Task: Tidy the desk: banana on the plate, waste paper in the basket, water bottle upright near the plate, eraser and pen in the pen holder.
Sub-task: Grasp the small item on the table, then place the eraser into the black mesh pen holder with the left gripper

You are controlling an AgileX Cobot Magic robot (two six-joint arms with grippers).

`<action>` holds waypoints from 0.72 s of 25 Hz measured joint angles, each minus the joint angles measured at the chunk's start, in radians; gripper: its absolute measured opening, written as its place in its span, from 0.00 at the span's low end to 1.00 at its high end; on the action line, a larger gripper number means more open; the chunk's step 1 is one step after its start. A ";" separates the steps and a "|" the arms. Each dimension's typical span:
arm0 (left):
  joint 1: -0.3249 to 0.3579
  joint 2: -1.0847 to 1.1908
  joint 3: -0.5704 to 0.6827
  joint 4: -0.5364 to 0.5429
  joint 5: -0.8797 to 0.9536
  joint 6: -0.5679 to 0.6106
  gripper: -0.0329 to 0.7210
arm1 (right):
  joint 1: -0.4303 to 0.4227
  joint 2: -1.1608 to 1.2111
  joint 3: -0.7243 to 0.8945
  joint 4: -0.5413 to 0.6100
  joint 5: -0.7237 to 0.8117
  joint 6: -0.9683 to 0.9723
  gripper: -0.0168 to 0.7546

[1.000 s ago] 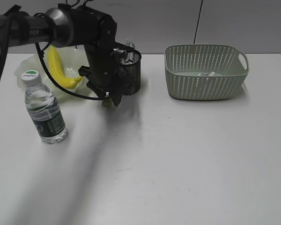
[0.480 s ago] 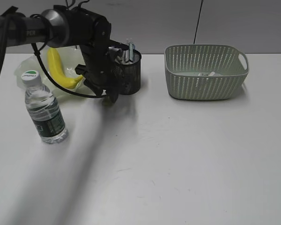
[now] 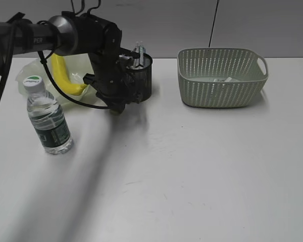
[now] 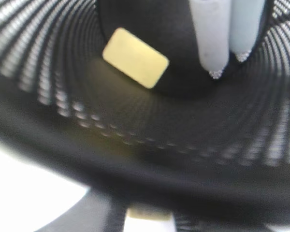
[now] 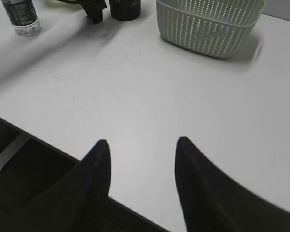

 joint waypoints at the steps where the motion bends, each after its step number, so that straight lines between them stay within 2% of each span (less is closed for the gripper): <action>1: -0.002 0.000 -0.001 0.001 0.002 0.000 0.29 | 0.000 0.000 0.000 0.000 0.000 0.000 0.48; 12: -0.018 -0.120 0.003 -0.014 0.088 0.000 0.29 | 0.000 0.000 0.000 0.000 -0.001 0.000 0.48; 18: -0.018 -0.229 0.003 -0.041 0.049 0.000 0.29 | 0.000 0.000 0.000 0.000 0.000 -0.001 0.48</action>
